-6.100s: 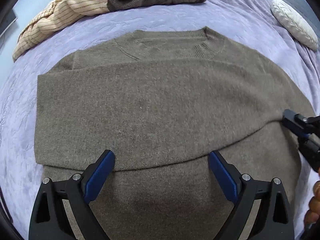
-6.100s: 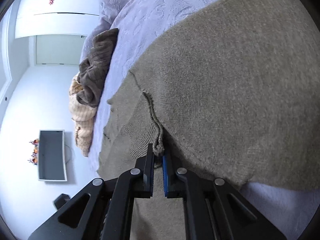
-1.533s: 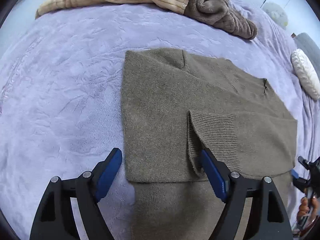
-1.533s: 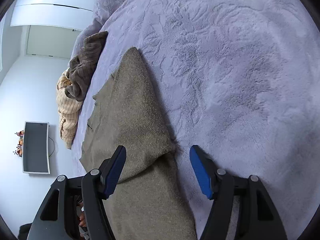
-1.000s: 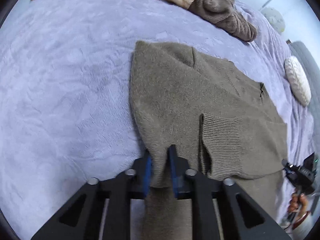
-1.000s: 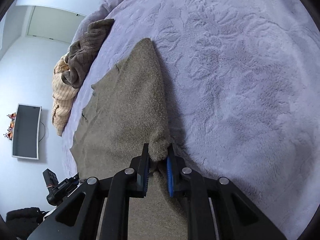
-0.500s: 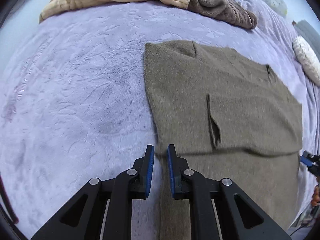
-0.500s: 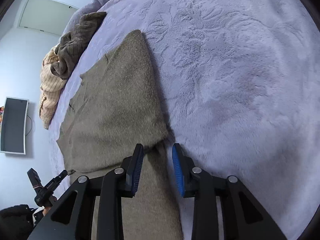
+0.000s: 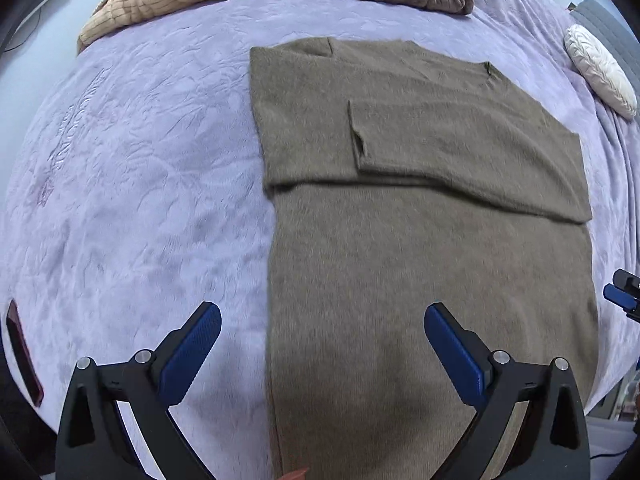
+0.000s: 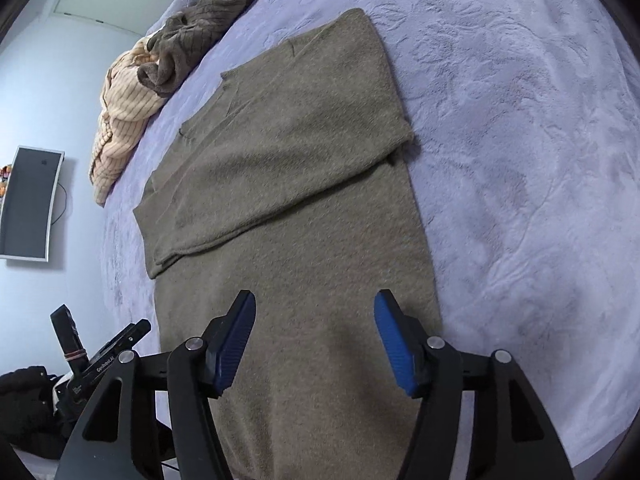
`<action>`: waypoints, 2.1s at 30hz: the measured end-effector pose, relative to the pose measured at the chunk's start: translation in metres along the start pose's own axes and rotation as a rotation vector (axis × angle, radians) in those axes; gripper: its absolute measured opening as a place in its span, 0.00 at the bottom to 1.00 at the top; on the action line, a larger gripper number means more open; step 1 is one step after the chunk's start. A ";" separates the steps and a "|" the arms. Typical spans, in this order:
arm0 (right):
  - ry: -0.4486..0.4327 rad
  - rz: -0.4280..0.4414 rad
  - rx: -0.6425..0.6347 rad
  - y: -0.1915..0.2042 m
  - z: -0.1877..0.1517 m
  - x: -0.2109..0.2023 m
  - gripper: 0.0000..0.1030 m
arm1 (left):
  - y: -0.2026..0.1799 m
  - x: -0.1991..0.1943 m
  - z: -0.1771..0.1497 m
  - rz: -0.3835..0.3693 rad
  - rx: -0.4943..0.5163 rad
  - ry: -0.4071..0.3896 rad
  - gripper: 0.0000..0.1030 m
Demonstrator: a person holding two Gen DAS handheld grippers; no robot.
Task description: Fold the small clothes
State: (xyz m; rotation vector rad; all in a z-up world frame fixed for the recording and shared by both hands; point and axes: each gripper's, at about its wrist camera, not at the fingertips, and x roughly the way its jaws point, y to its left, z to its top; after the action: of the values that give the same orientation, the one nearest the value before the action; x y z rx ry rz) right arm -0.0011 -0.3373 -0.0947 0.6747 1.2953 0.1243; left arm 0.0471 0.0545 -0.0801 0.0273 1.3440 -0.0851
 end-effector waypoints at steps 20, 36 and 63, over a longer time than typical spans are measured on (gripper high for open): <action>0.080 0.014 -0.106 0.044 -0.071 -0.012 0.84 | -0.009 -0.035 -0.062 -0.044 0.025 0.075 0.99; 0.199 0.085 -0.096 0.041 -0.088 -0.004 1.00 | 0.006 -0.025 -0.090 -0.149 0.042 0.199 0.99; 0.488 0.070 0.053 -0.070 -0.169 0.036 0.98 | -0.006 -0.002 -0.178 -0.340 0.176 0.481 0.49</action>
State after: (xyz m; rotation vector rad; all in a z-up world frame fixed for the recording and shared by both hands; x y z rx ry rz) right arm -0.1650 -0.3112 -0.1802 0.7634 1.7470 0.3274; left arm -0.1263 0.0605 -0.1182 -0.0353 1.8080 -0.5106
